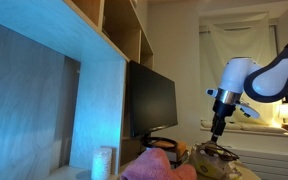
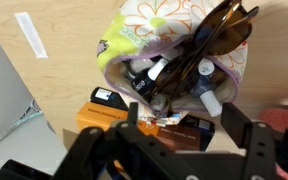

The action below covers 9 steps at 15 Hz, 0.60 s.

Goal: Put the sunglasses on top of the bag.

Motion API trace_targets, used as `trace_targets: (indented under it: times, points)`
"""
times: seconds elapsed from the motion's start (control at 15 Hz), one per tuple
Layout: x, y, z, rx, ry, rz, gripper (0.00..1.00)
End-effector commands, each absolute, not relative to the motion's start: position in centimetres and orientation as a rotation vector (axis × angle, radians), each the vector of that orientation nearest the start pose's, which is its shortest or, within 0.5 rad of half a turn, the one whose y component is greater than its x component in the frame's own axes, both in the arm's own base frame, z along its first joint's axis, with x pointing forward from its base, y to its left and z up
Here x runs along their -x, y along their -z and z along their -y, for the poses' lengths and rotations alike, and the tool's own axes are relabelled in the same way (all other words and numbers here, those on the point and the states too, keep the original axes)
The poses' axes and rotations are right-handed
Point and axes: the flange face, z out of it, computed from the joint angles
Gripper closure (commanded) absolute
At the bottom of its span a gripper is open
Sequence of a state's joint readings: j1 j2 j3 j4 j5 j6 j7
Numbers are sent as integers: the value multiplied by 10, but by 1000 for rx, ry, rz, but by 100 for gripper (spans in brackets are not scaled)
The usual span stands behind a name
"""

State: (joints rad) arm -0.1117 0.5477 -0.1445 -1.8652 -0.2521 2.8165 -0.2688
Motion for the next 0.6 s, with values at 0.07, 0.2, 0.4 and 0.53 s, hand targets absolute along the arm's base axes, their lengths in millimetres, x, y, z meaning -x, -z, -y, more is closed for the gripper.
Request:
trace_targets:
  times: [0.07, 0.2, 0.4, 0.53]
  points:
    - [-633, -267, 109, 3194, 648, 719, 0]
    - [-620, -263, 76, 3101, 642, 893, 0]
    - [-601, -259, 30, 2953, 609, 1140, 0]
    - [-592, -257, 1, 2841, 573, 1290, 0]
